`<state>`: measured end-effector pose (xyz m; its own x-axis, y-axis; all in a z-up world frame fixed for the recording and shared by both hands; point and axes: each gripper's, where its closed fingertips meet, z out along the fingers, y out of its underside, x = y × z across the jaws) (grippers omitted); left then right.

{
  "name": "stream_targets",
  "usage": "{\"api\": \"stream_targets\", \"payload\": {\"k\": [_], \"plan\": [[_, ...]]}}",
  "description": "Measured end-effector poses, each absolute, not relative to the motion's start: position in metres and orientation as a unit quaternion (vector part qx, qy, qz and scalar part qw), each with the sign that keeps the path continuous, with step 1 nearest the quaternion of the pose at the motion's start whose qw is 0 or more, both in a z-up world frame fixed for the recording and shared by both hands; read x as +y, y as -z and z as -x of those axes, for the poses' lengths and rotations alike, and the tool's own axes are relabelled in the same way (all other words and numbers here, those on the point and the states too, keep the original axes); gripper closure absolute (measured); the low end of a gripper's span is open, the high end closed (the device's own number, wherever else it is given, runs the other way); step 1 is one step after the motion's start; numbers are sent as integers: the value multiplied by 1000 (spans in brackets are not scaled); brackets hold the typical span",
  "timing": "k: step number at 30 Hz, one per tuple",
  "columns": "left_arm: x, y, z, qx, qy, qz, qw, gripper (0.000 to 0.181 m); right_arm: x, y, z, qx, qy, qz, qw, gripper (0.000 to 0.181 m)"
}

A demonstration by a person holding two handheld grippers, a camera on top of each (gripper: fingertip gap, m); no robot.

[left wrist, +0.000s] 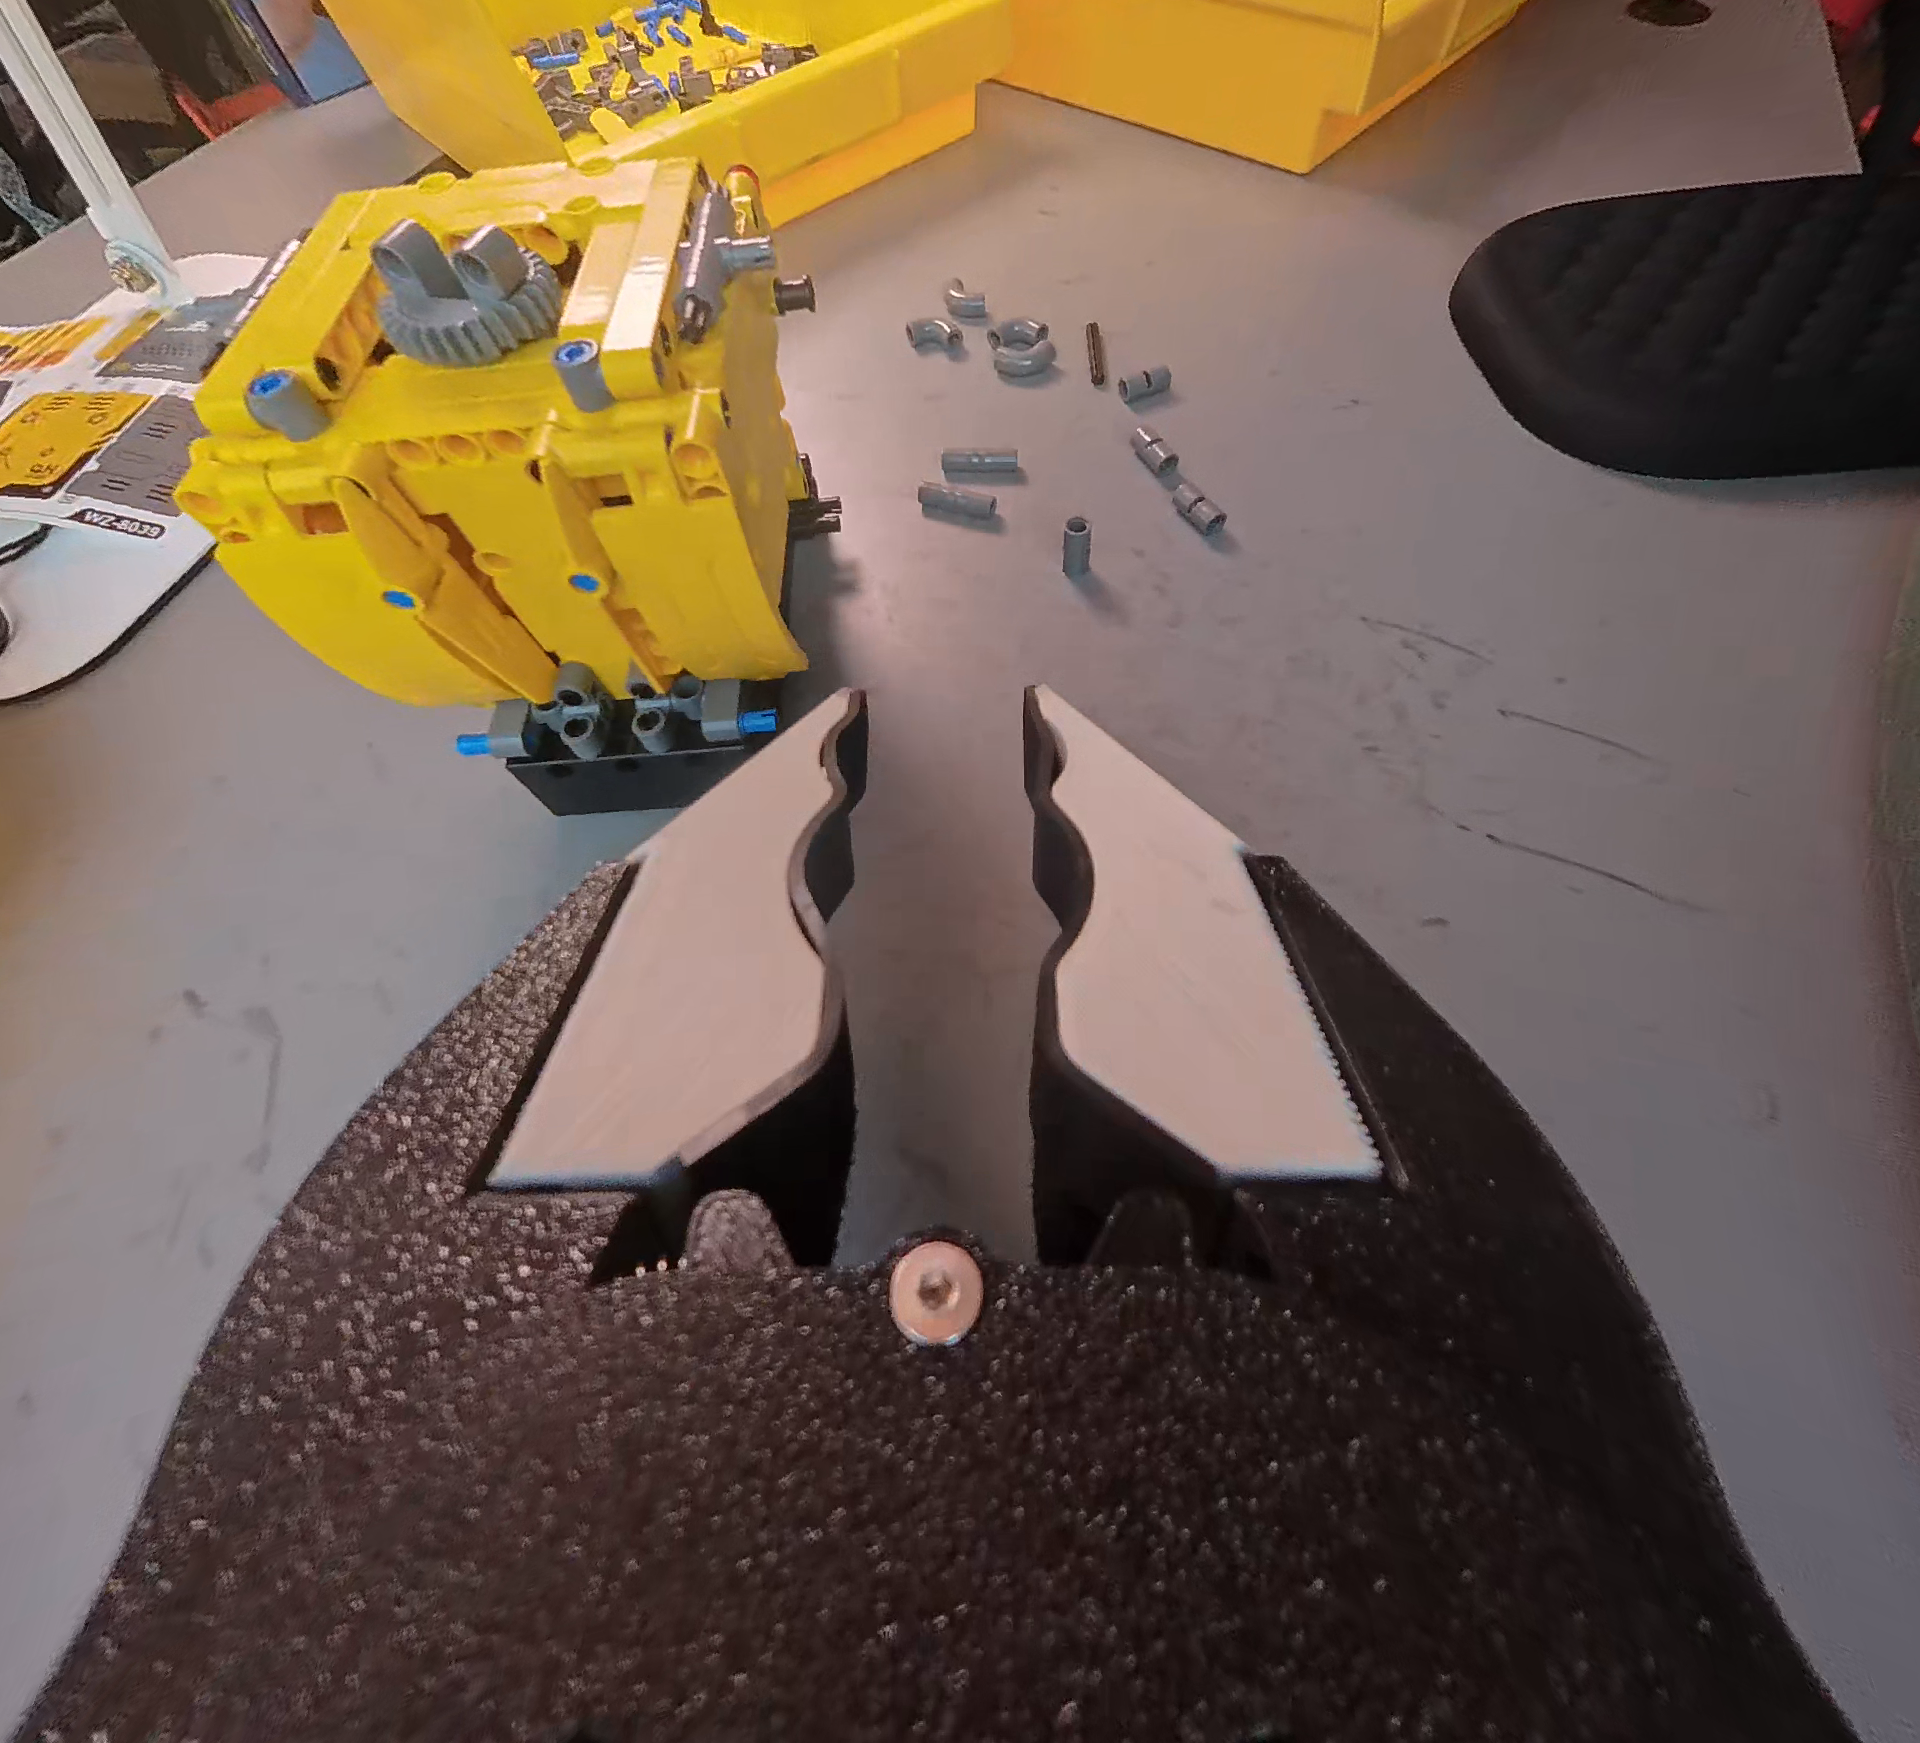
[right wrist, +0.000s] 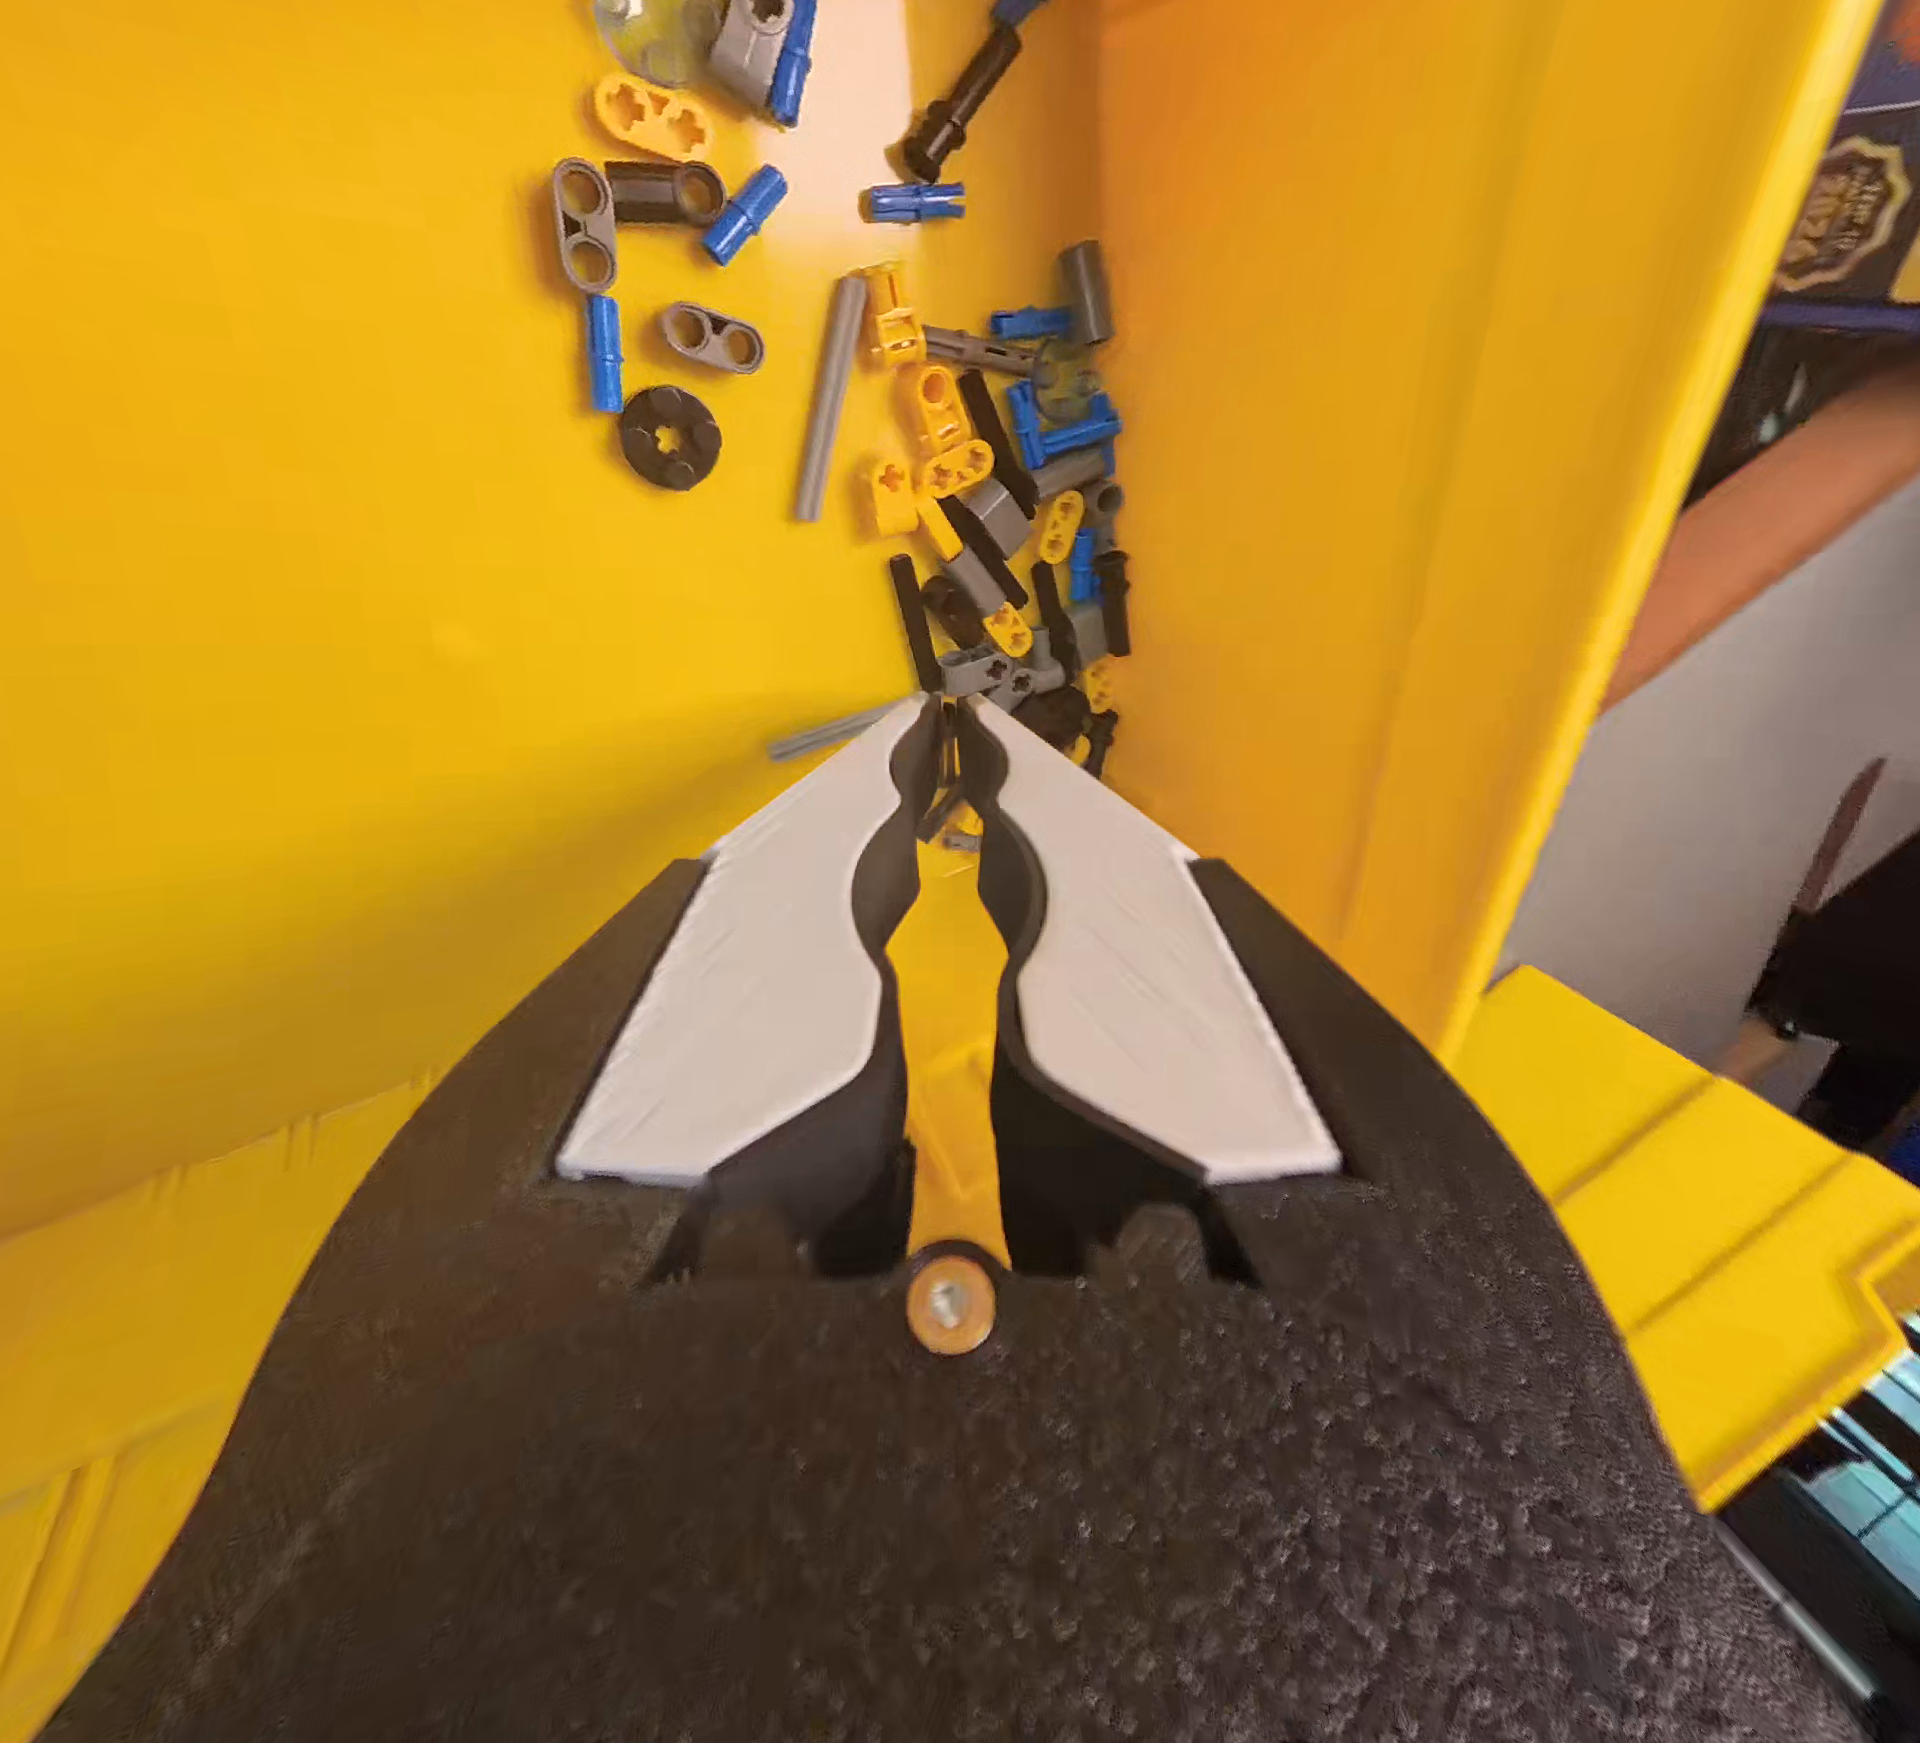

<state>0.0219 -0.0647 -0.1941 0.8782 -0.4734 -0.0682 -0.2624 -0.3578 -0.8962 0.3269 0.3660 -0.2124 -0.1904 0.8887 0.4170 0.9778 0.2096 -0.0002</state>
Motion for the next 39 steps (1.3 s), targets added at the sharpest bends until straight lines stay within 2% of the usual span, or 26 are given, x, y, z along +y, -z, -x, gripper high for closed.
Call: {"api": "stream_targets", "payload": {"k": [8,19,26,29,33,36,39], "plan": [[-64,190,-18,213,110,814,529,152,371,235,-330,-779,118,609,89,179],[-63,189,-15,203,118,815,529,152,370,238,-328,-796,94,596,31,178],[-64,189,-17,208,114,813,532,153,351,235,-312,-803,55,593,33,178],[-66,187,-19,210,115,809,536,153,334,209,-300,-807,42,579,107,178],[-66,177,-27,202,143,795,554,153,271,130,-253,-789,-20,537,297,178],[-65,165,-36,197,165,777,574,153,191,80,-217,-774,-64,483,405,178],[-66,162,-43,206,167,773,576,153,99,73,-182,-781,-124,436,429,179]]}}
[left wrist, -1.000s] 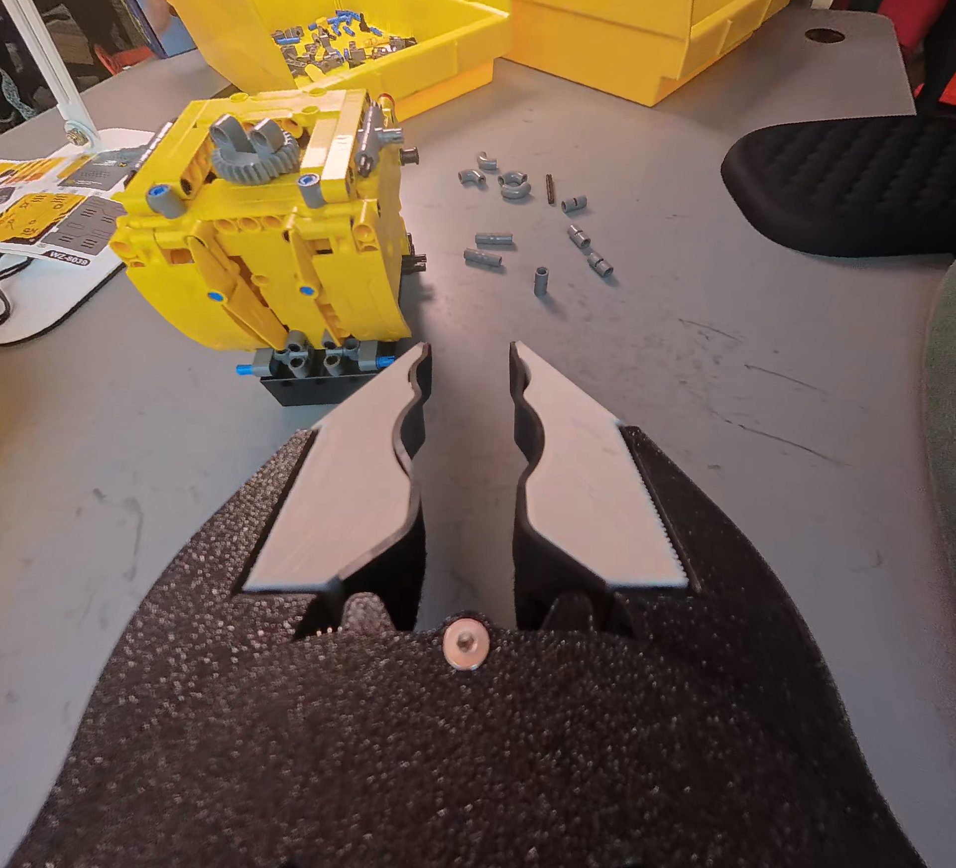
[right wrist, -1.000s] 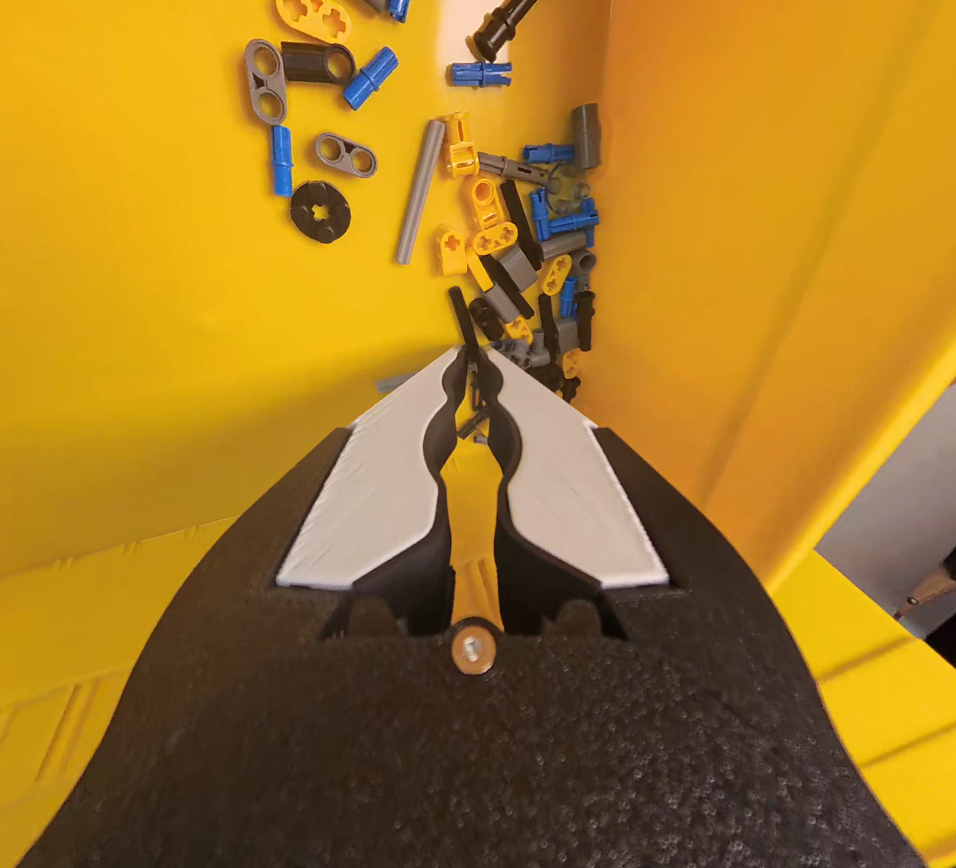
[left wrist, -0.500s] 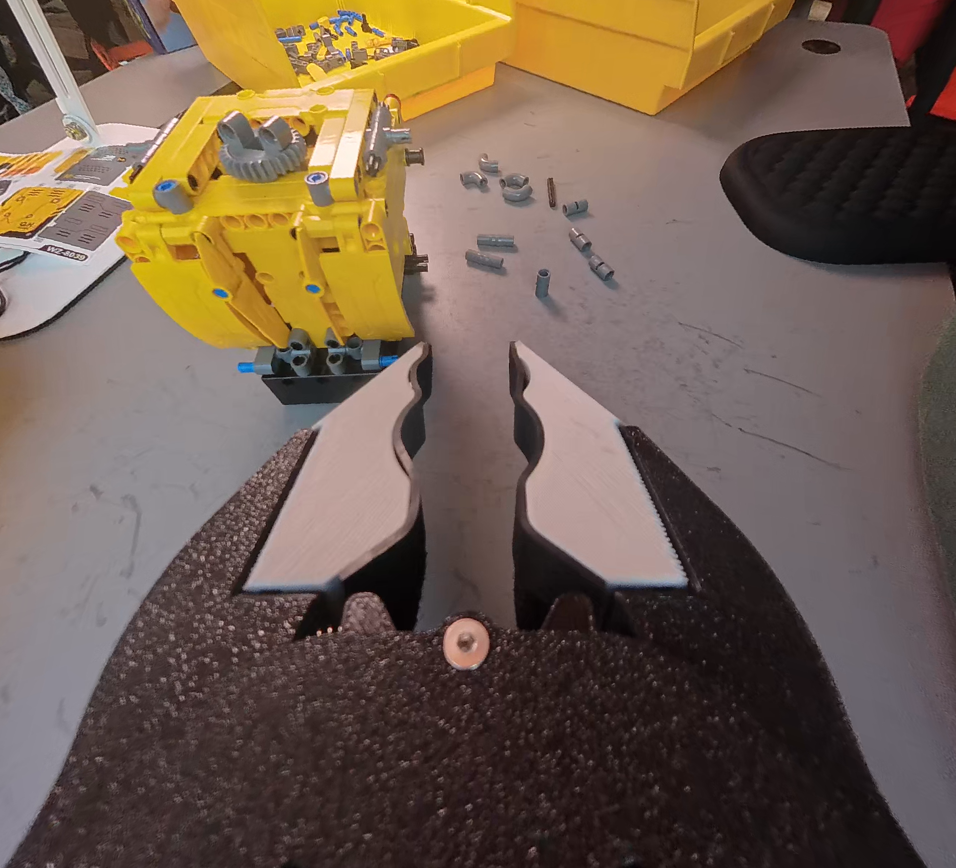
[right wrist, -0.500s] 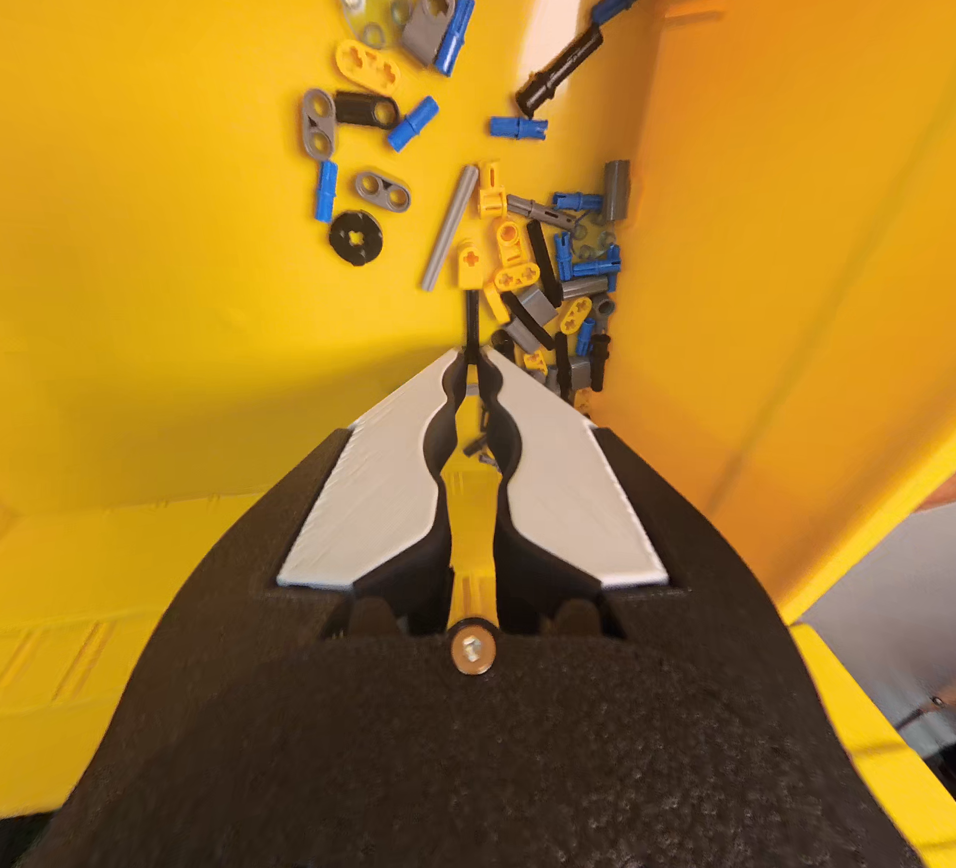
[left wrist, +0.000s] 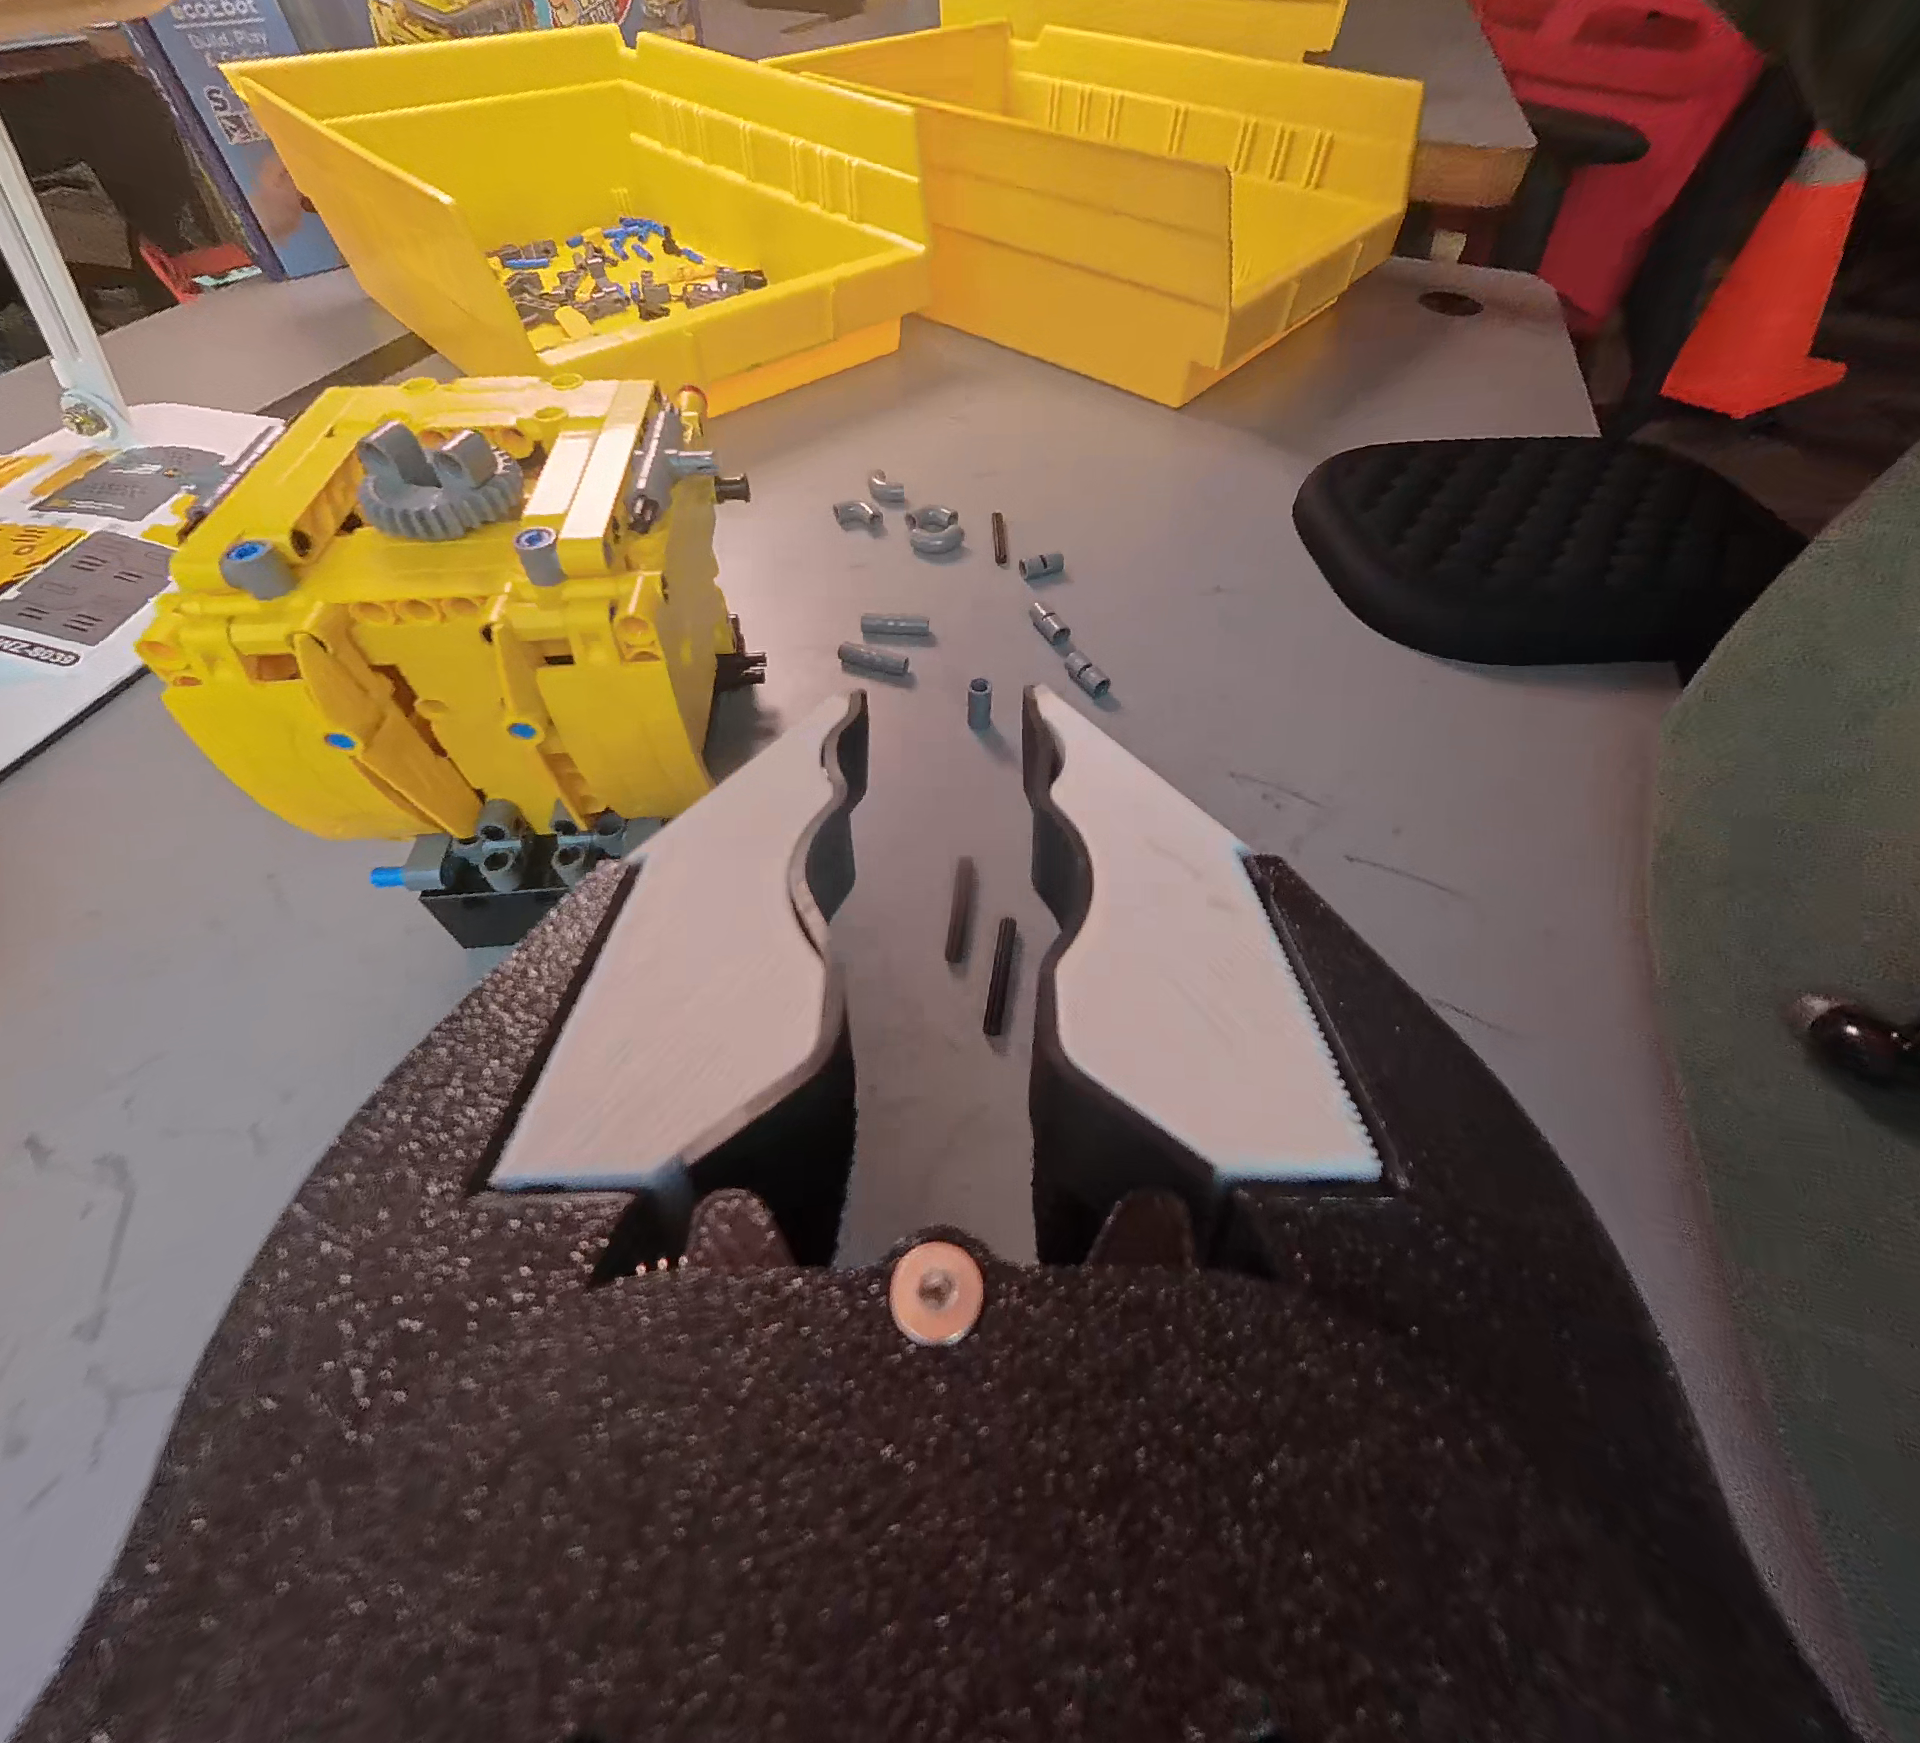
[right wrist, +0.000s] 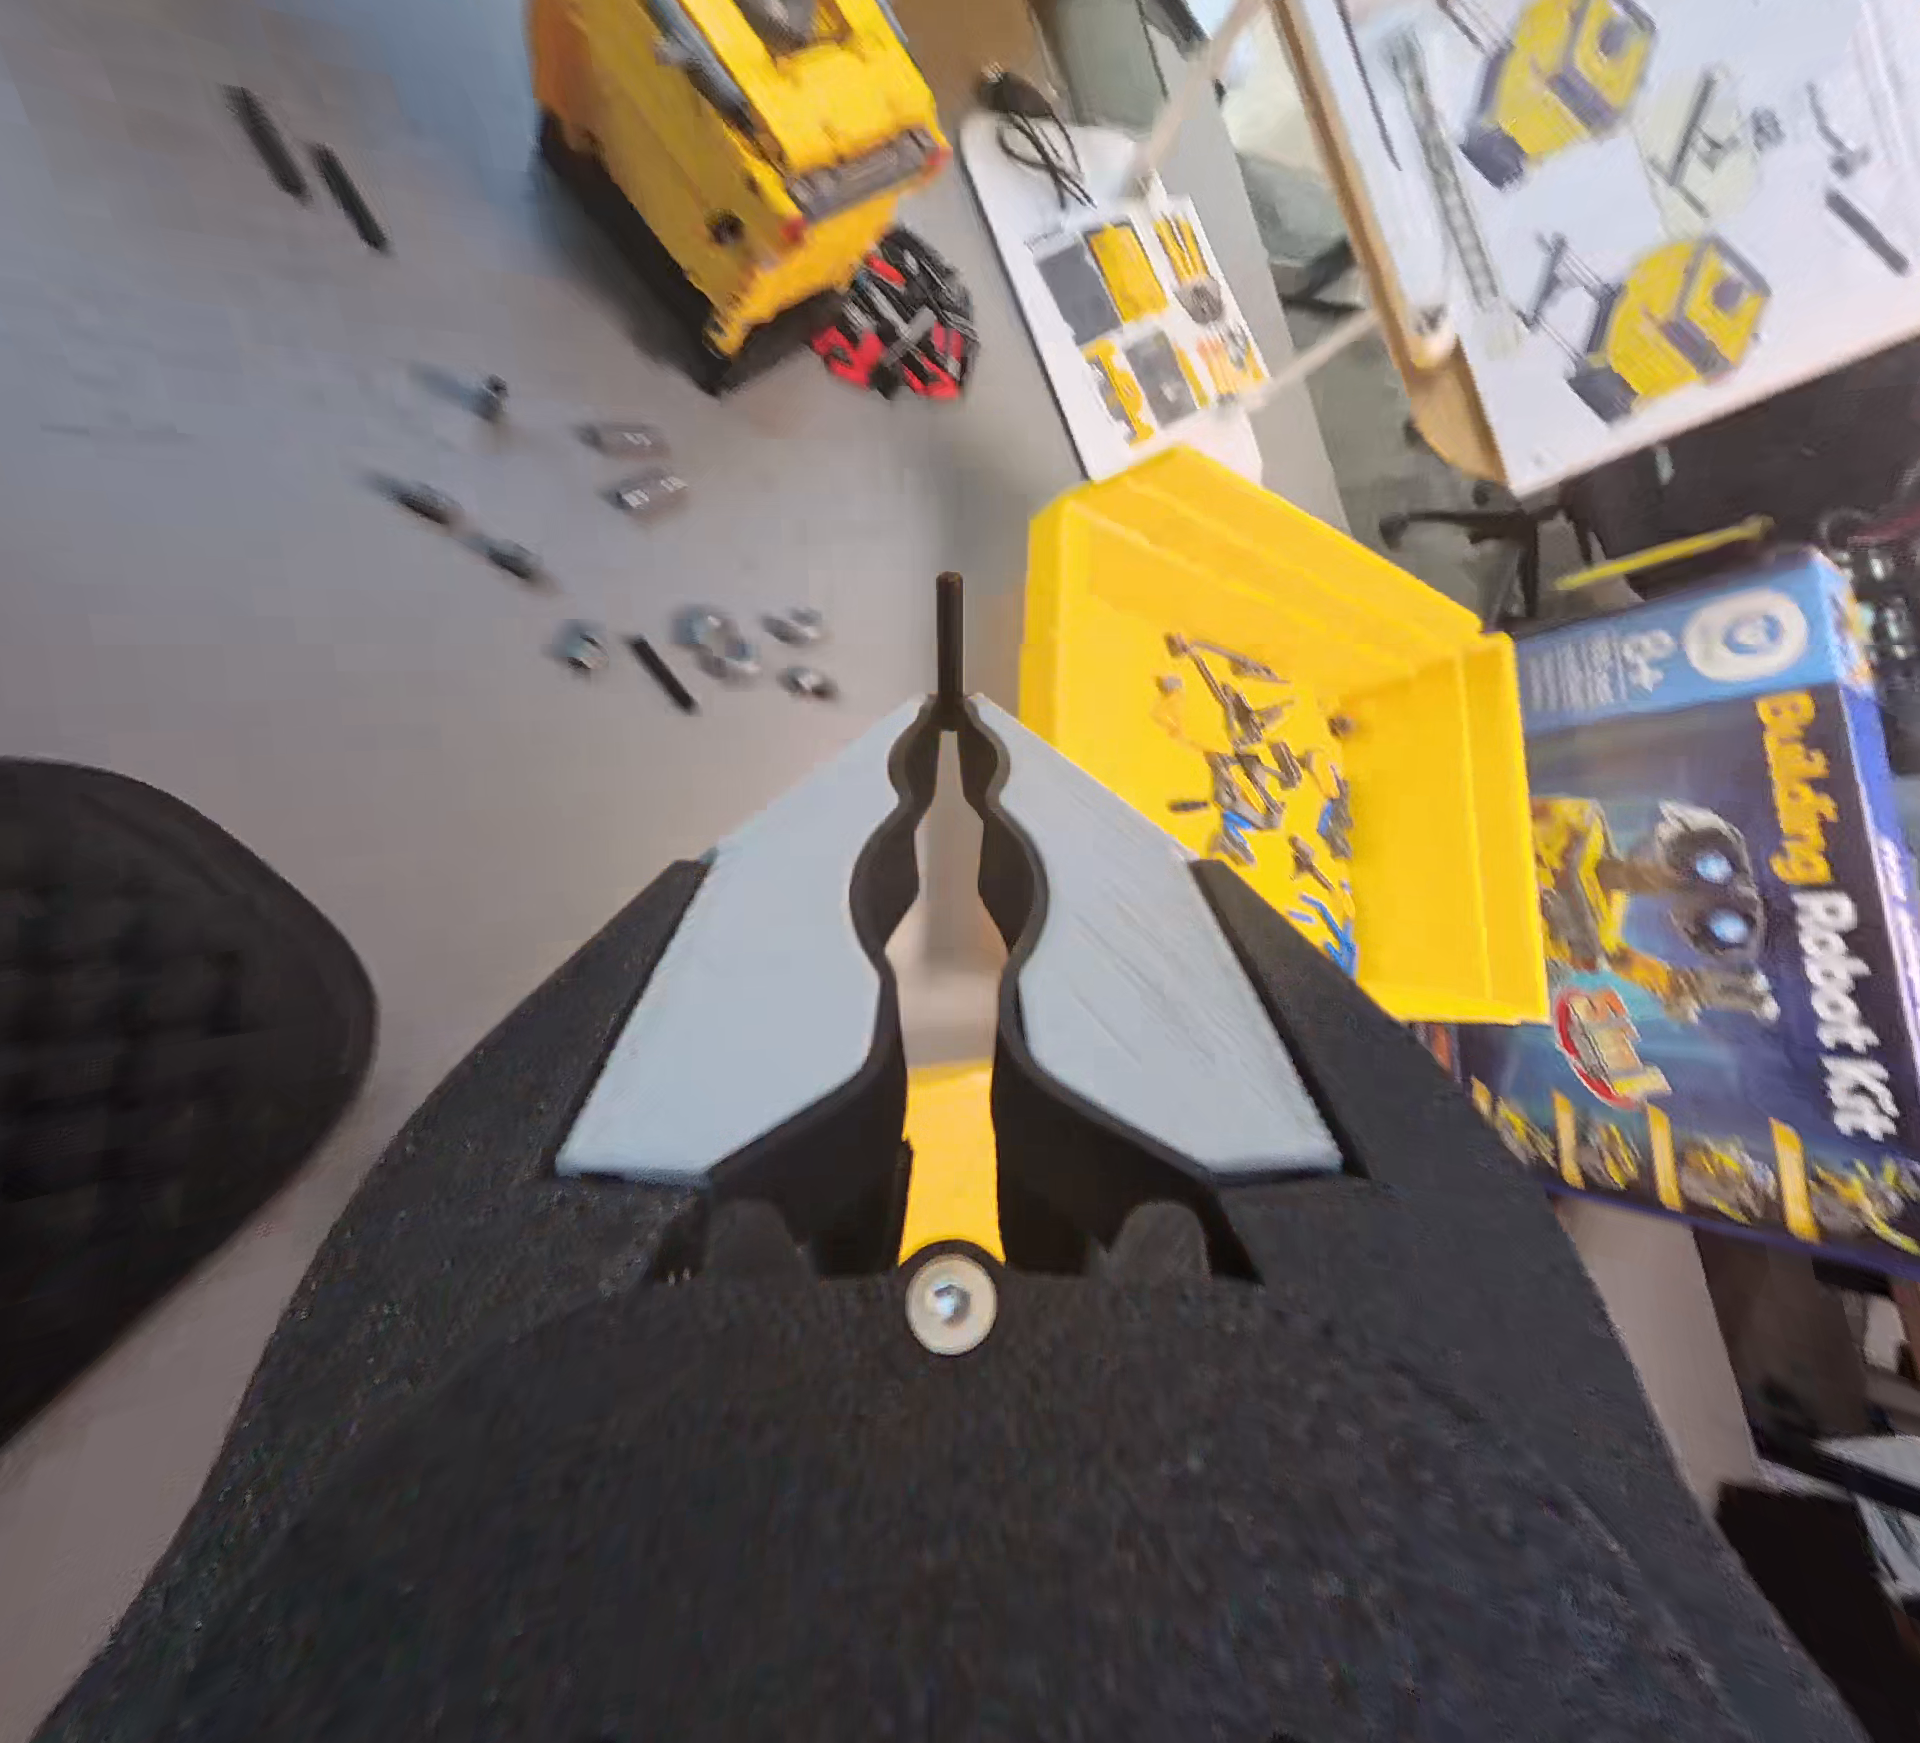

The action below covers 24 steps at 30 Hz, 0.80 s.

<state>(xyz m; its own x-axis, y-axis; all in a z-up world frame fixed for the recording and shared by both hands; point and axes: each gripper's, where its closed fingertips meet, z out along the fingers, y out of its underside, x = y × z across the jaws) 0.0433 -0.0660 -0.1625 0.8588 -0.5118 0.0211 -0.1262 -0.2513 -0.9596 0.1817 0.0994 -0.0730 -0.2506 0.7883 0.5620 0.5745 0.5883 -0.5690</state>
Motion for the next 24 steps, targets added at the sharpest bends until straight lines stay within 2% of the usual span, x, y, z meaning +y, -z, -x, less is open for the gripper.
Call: {"api": "stream_targets", "payload": {"k": [5,12,17,24], "plan": [[-69,162,-29,210,112,780,579,154,-4,145,-123,-825,-183,397,359,178],[-65,166,8,151,70,800,576,157,-60,230,-74,-884,-178,368,229,178],[-64,171,8,151,72,805,569,157,-68,242,-65,-894,-178,356,208,178],[-56,171,7,167,53,804,568,156,-80,238,-60,-880,-257,337,212,174]]}}
